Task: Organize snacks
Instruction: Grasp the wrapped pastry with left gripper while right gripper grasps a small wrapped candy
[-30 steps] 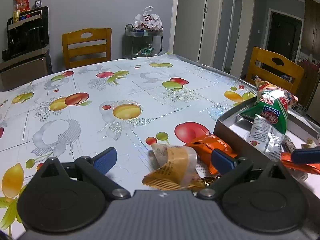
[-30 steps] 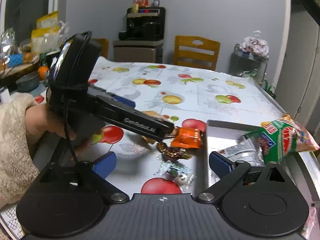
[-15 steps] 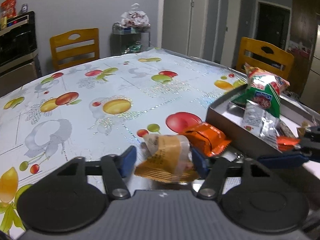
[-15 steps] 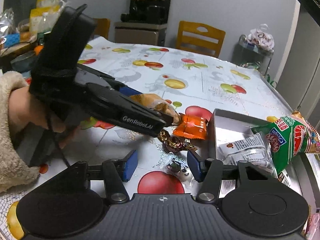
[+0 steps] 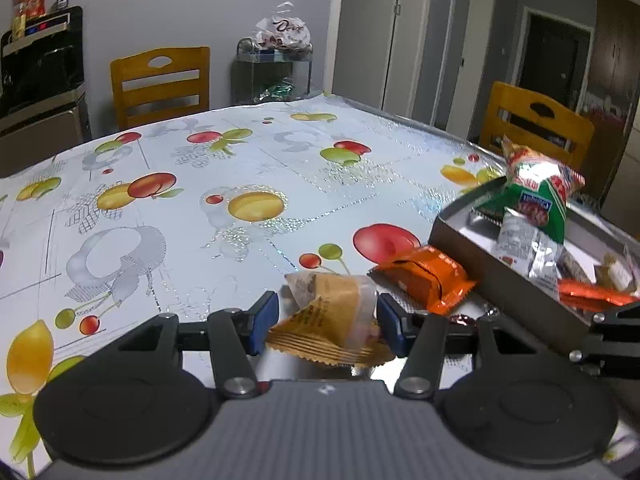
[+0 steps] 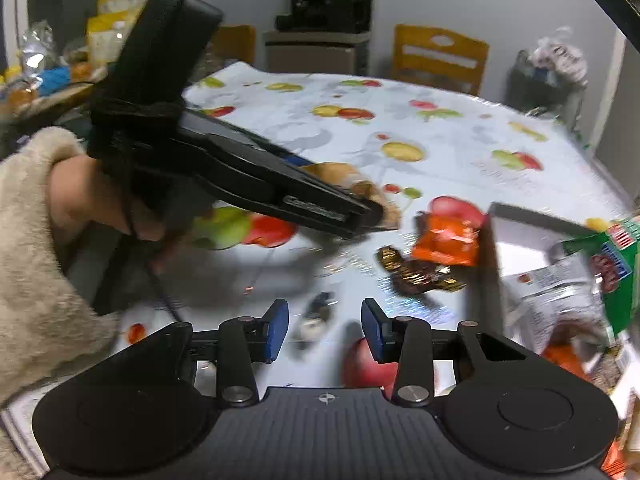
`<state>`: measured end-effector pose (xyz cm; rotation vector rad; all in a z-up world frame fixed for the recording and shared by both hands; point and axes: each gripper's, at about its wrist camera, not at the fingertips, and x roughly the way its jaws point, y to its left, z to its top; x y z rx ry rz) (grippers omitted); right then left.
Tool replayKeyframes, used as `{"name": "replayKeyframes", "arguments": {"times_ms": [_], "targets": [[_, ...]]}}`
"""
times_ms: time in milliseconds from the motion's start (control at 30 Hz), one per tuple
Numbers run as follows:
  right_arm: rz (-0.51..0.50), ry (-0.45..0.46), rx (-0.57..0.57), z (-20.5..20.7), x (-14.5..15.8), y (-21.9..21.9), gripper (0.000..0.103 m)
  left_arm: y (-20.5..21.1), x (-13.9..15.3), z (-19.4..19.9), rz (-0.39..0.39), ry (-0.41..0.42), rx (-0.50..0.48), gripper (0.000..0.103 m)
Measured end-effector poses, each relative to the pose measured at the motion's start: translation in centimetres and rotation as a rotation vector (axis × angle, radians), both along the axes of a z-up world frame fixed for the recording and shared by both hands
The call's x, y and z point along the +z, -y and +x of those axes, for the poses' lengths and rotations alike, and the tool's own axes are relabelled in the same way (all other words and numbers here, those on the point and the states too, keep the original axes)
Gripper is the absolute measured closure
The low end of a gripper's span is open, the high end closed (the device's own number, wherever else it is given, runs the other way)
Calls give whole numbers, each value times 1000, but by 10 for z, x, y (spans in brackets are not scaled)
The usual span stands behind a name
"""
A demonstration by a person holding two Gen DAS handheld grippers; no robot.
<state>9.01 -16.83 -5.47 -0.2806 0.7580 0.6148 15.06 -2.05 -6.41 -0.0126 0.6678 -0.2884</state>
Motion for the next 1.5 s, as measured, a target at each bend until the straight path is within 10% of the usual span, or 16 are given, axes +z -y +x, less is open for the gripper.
{"name": "replayKeyframes", "arguments": {"times_ms": [500, 1000, 1500], "targets": [[-14, 7, 8, -2, -8, -10, 62, 4, -13, 8, -10, -7, 25, 44], [-36, 63, 25, -10, -8, -14, 84, 6, -14, 8, 10, -6, 12, 45], [46, 119, 16, -30, 18, 5, 84, -3, -12, 6, -16, 3, 64, 60]]}}
